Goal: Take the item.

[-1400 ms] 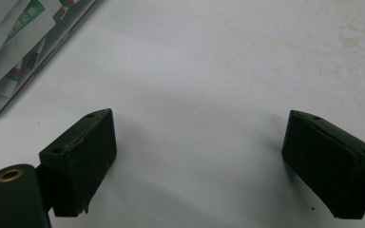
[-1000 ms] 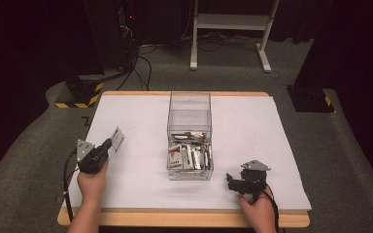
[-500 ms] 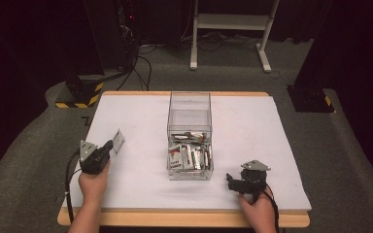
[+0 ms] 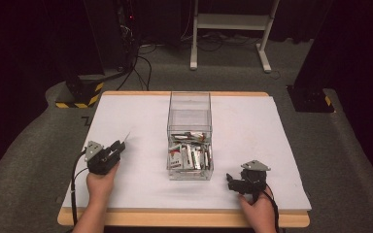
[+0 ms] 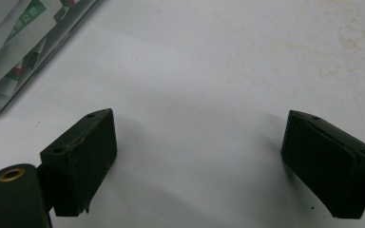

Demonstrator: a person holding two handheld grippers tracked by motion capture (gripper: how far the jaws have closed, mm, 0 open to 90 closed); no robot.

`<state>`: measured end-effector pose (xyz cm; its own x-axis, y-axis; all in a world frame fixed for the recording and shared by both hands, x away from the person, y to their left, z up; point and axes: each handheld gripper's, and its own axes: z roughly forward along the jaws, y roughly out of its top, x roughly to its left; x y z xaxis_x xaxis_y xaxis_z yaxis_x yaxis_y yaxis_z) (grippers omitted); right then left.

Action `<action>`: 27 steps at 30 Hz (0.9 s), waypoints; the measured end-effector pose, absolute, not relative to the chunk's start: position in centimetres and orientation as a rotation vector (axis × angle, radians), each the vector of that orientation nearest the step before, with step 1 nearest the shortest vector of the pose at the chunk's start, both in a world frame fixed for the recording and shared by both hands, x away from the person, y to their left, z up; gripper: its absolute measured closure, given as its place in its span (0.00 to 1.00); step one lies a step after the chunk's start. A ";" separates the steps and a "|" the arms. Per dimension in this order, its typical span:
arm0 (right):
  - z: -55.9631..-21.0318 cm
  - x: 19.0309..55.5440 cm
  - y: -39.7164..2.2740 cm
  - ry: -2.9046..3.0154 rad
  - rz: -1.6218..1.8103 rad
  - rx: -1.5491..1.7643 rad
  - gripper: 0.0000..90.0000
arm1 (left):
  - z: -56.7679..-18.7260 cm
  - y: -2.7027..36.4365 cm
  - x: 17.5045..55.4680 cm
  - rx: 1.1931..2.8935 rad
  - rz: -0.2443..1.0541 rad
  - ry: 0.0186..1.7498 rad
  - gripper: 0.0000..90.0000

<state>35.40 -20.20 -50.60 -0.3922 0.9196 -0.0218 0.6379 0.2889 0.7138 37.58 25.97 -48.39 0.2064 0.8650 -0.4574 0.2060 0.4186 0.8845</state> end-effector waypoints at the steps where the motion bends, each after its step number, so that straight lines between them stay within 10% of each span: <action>1: -50.6 35.4 -20.2 2.132 0.877 1.394 0.13 | -48.4 25.9 37.5 1.084 0.605 1.311 0.80; 27: -50.6 35.4 -20.2 2.133 0.879 1.391 0.13 | -47.6 22.3 35.4 1.191 0.507 1.272 0.57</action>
<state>35.42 -20.24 -50.60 -0.3946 0.9186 -0.0223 0.6364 0.2907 0.7145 35.45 22.28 -47.62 0.2929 0.8422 -0.4527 0.3000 0.3687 0.8798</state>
